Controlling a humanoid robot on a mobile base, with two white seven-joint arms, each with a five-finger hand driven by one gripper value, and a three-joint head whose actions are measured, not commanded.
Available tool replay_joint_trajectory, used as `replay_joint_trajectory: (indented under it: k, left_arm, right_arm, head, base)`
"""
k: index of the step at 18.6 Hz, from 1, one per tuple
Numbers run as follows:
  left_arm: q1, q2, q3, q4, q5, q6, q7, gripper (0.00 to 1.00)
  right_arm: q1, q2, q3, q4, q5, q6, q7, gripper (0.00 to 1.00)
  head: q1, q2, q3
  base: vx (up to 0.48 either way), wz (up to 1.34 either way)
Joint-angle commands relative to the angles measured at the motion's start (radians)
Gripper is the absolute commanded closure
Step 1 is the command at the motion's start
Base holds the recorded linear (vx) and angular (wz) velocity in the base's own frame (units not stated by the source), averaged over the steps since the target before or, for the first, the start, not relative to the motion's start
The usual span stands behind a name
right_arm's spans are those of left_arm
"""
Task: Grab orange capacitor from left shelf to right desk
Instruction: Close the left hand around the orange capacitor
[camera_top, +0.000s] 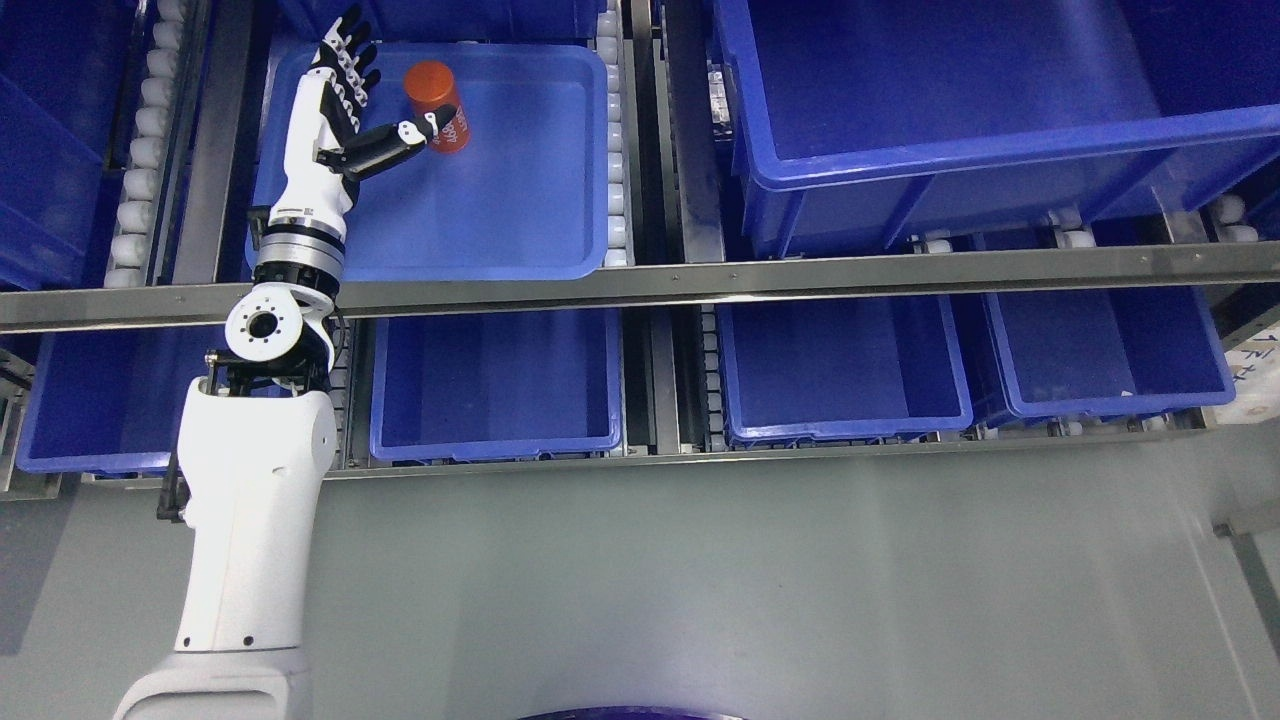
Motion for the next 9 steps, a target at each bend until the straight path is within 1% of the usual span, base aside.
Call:
replay_joint_trajectory:
  k: [1,2,4,7,9]
  left_arm:
    - [-0.014,0.024,-0.074,0.128,-0.029,0.003,-0.010,0.02]
    - [-0.015,0.024,-0.076,0.128,-0.029,0.003,-0.013,0.02]
    - [-0.014,0.019,-0.077,0.122,-0.029,0.003,-0.036,0.06]
    - [-0.018,0.015,-0.096,0.117,-0.030,0.001,-0.097,0.06]
    - [-0.023,0.015,-0.099,0.117,-0.032,0.001,-0.100,0.07]
  right_arm:
    - [0.014,-0.017,-0.011,-0.034,0.000,-0.004,0.000,0.00]
    - [0.014,-0.017,-0.011,-0.034,0.000,-0.004,0.000,0.00]
    - [0.014,-0.017,-0.011,-0.034,0.000,-0.004,0.000,0.00]
    - [0.014,-0.017,-0.011,-0.034,0.000,-0.004,0.000,0.00]
    - [0.014,-0.017,-0.011,-0.034,0.000,-0.004,0.000,0.00]
  head:
    - [0.0000,0.000,0.000]
    - [0.0000,0.000,0.000]
    - [0.0000,0.000,0.000]
    - [0.0000,0.000,0.000]
    - [0.0000,0.000,0.000]
  base:
    - [0.112,0.07]
    - [0.112,0.07]
    - [0.078,0.08]
    - [0.061,0.04]
    - [0.043,0.02]
